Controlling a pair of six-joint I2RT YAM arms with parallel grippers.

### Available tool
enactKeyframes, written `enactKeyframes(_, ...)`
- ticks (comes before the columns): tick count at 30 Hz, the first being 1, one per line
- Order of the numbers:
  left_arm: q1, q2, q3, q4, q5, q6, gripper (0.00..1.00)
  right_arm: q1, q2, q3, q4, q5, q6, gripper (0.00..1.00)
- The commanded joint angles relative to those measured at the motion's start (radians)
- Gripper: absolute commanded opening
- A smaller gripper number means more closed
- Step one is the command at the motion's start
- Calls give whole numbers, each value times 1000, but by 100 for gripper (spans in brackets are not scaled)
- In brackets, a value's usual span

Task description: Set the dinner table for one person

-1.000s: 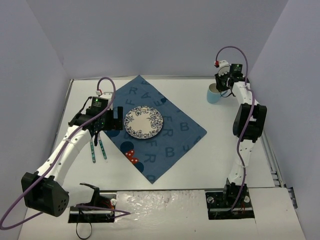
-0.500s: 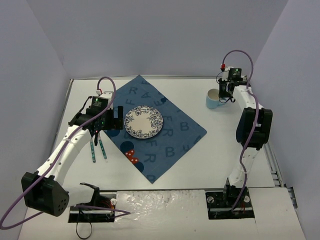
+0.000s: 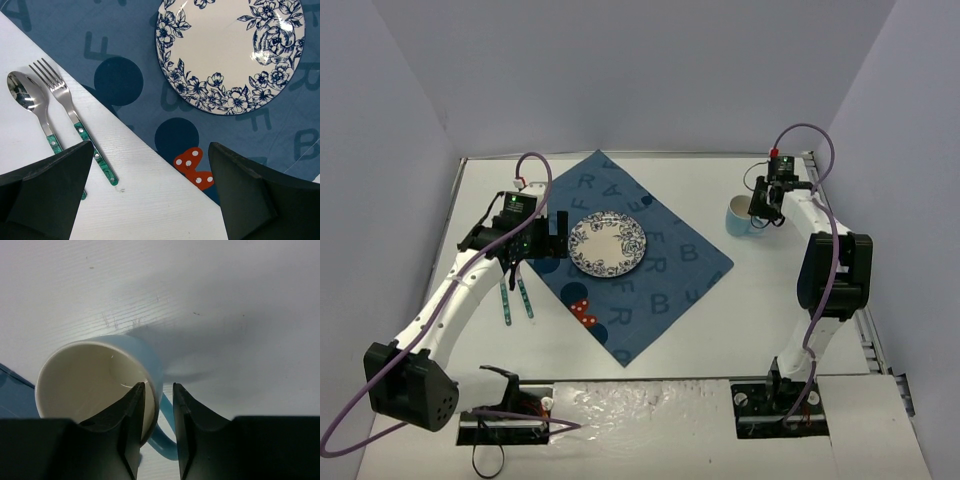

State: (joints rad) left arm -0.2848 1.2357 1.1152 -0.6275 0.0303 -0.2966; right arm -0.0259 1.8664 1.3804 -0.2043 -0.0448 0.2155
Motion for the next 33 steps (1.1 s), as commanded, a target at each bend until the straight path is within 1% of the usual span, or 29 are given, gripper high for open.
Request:
enactKeyframes(1, 7, -1, 12, 40, 10, -4, 97, 47, -66, 32, 16, 12, -72, 31)
enactKeyframes(5, 7, -1, 15, 37, 11, -1, 97, 47, -53, 84, -21, -7, -177, 33)
enactKeyframes(9, 7, 1, 15, 34, 14, 7, 97, 39, -4, 172, -89, -28, -282, 33)
enactKeyframes(17, 9, -4, 11, 26, 10, 14, 97, 34, 72, 230, -115, -78, -304, 28)
enactKeyframes(24, 7, -17, 5, 18, 7, 23, 97, 34, 119, 257, -132, -107, -358, 26)
enactKeyframes(27, 7, -23, 2, 17, 5, 25, 97, 34, 123, 265, -135, -116, -370, 17)
enactKeyframes(30, 7, -26, 0, 16, 2, 25, 97, 34, 114, 266, -135, -112, -373, 2)
enactKeyframes(31, 7, -27, 0, 15, 0, 23, 97, 34, 105, 265, -136, -106, -372, 0)
enactKeyframes(33, 7, -29, -4, 16, -1, 20, 97, 34, 75, 262, -137, -106, -362, 0)
